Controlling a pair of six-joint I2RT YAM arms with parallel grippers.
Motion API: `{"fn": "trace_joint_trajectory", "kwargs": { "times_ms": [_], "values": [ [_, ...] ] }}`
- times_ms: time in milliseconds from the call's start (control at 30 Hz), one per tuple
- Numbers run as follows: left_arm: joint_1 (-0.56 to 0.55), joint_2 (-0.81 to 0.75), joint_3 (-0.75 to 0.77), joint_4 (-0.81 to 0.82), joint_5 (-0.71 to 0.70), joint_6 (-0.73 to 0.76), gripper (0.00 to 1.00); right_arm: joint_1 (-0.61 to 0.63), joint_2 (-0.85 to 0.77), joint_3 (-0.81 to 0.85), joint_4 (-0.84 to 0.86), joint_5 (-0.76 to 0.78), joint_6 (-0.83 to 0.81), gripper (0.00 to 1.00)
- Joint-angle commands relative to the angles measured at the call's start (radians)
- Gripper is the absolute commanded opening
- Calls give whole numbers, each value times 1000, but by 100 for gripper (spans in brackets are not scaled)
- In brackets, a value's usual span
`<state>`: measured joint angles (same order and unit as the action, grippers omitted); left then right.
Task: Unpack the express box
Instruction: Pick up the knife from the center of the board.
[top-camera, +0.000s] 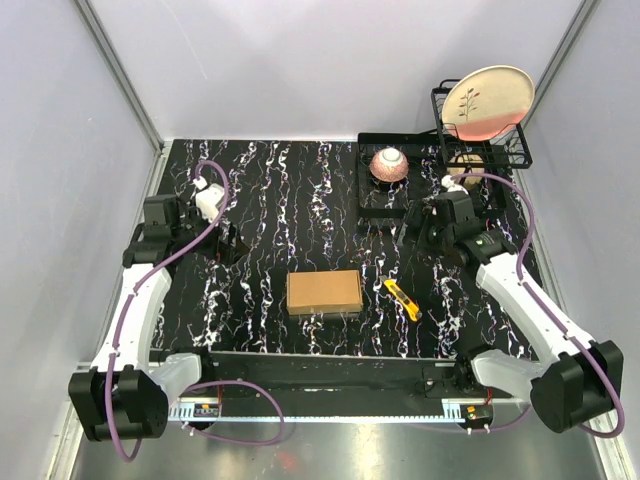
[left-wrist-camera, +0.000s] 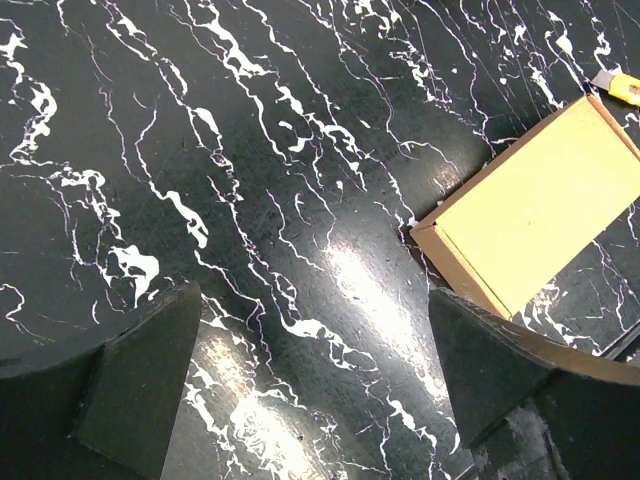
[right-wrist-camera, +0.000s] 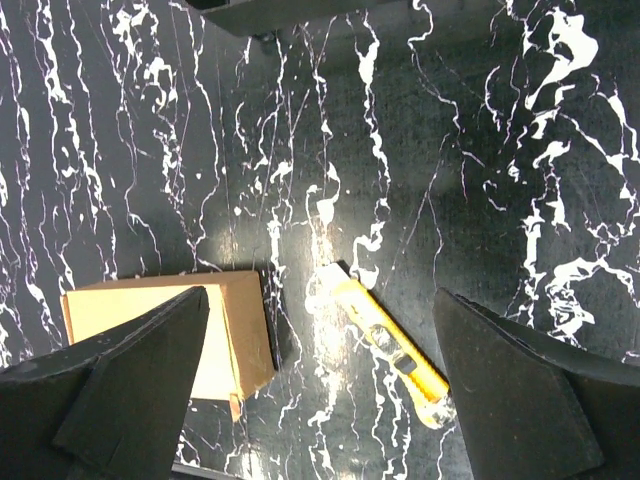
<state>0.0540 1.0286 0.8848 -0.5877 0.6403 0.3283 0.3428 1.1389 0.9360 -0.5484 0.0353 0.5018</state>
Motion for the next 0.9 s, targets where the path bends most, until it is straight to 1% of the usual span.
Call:
{"fn": "trace_joint_trajectory", "kwargs": {
  "times_ms": [0, 67, 133, 167, 267, 333, 467, 700, 867],
  "values": [
    [-6, 22, 71, -29, 18, -6, 99, 38, -57, -5, -65, 34, -20, 100],
    [-6, 30, 83, -38, 24, -8, 99, 67, -57, -19, -108, 55, 0, 100],
    [-6, 36, 100, -40, 32, -9, 99, 102, -41, -41, -151, 139, 67, 100],
    [-8, 39, 106, -40, 32, -12, 99, 145, -21, -52, -160, 181, 95, 100],
    [-6, 51, 132, -52, 39, -14, 99, 191, -4, -118, -140, 279, 196, 100],
    [-6, 54, 147, -67, 47, -11, 99, 226, -5, -161, -87, 305, 228, 100],
    [-8, 48, 152, -87, 44, 9, 99, 248, 1, -207, -32, 344, 236, 100],
    [-6, 48, 149, -98, 38, 23, 99, 286, 7, -278, 65, 333, 244, 100],
    [-8, 45, 151, -98, 38, 23, 99, 340, 93, -298, 93, 374, 283, 100]
  ]
}}
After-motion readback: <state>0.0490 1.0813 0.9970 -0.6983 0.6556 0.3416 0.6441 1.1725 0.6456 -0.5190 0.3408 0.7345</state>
